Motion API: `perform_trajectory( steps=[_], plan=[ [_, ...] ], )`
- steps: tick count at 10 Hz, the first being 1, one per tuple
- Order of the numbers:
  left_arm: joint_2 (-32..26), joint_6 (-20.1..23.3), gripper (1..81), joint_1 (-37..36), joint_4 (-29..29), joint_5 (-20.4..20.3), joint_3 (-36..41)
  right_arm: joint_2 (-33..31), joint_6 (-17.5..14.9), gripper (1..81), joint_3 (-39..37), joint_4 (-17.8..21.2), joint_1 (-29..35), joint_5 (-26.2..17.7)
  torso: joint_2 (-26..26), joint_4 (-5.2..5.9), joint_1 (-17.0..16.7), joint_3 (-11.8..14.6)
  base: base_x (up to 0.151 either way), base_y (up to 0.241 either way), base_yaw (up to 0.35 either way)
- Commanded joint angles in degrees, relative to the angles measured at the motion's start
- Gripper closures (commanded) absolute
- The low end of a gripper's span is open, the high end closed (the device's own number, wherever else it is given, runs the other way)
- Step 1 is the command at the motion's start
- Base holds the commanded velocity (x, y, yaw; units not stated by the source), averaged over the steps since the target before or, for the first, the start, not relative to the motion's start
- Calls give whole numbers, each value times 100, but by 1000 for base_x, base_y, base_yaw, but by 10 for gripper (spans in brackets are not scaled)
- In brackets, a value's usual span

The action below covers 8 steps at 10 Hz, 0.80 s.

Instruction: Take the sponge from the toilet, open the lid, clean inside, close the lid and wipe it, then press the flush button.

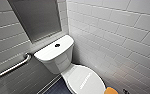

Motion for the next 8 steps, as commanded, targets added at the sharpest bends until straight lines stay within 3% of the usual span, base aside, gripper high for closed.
perform_trajectory(
  steps=[1, 2, 3, 5, 8],
  plan=[
    [-142, 5, 10, 138, 105, 244, 165, -219, 15, 811, 757, -116, 1538, -515, -562, 0, 363, -314, 0, 0, 0],
    [-134, 13, 10, 138, 105, 244, 165, 45, 24, 811, 643, -99, 1881, -778, -739, 0, 470, -28, 0, 0, 0],
    [-108, 22, 10, 147, 105, 244, 165, 406, 32, 811, 450, -98, 2259, -1095, -352, 0, 218, -100, 0, 0, 0],
    [-90, 31, 10, 147, 105, 244, 165, 1406, 156, 811, -497, -107, 2805, -1658, -559, 0, 319, -148, 0, 0, 0],
    [-81, 22, 10, 147, 105, 253, 130, 2927, 156, 811, -2308, -239, 3069, -2070, -610, 0, 345, -159, 0, 0, 0]
  ],
)
